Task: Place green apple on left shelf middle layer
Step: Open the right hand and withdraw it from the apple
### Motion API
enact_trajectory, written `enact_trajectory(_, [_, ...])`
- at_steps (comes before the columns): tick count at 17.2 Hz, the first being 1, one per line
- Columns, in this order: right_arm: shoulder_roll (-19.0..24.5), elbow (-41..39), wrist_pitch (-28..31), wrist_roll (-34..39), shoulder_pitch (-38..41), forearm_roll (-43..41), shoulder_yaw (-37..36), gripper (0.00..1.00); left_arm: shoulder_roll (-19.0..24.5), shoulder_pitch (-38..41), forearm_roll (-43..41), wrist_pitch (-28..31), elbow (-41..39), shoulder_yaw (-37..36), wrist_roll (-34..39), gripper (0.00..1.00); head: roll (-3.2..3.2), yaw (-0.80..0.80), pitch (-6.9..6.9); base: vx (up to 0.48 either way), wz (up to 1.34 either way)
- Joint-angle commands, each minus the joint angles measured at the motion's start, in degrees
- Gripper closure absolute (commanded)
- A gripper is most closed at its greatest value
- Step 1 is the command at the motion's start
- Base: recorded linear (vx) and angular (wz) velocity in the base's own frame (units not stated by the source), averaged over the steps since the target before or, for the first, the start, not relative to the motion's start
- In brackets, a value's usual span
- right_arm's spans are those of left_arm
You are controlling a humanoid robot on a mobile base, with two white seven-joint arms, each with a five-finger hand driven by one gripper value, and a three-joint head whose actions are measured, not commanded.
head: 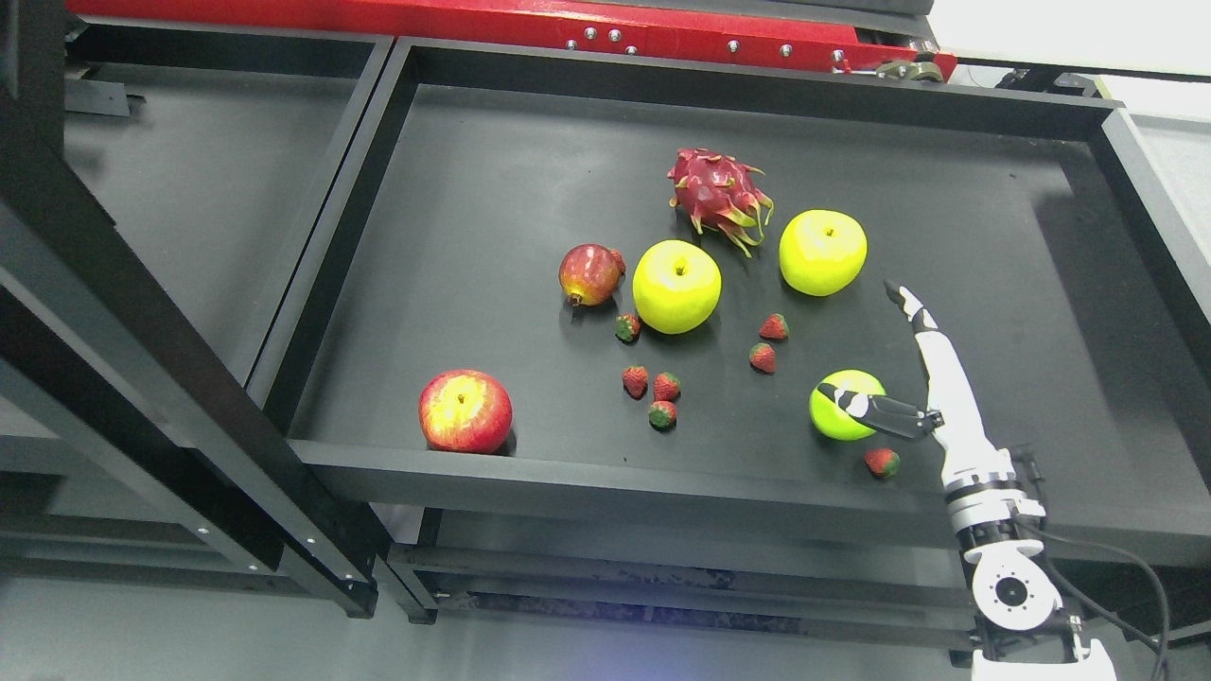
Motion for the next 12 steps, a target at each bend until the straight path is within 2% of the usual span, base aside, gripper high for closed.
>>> enact_trajectory(1, [2.6,0.3,0.1,-0.3,0.6,-0.2,-0.1,0.00,1.0,-1.2,0.0,0.0,0.0,0.0,0.0,0.00,0.00,0.00,0.00,0.000,0.00])
enact_trajectory(5, [4.0,0.3,-0.3,-0.7,0.7,-7.0,-0.1,0.00,1.0,-1.2,0.1,0.0,0.0,0.0,0.0,0.00,0.00,0.00,0.00,0.000,0.00])
enact_trajectory(7, [9.1,0.2,0.3,-4.4,0.7,-8.9,-1.0,0.00,1.0,-1.2,0.0,0.0,0.0,0.0,0.0,0.00,0.00,0.00,0.00,0.000,0.00])
enact_trajectory(9, [9.1,0.3,1.0,-11.1,1.1,-12.0,0.7,0.00,1.0,-1.2,0.0,0.0,0.0,0.0,0.0,0.00,0.00,0.00,0.00,0.000,0.00])
enact_trajectory(12, [9.1,-0.2,2.7,-11.5,3.7,-18.5,5.2,0.00,1.0,-1.2,0.0,0.0,0.0,0.0,0.0,0.00,0.00,0.00,0.00,0.000,0.00])
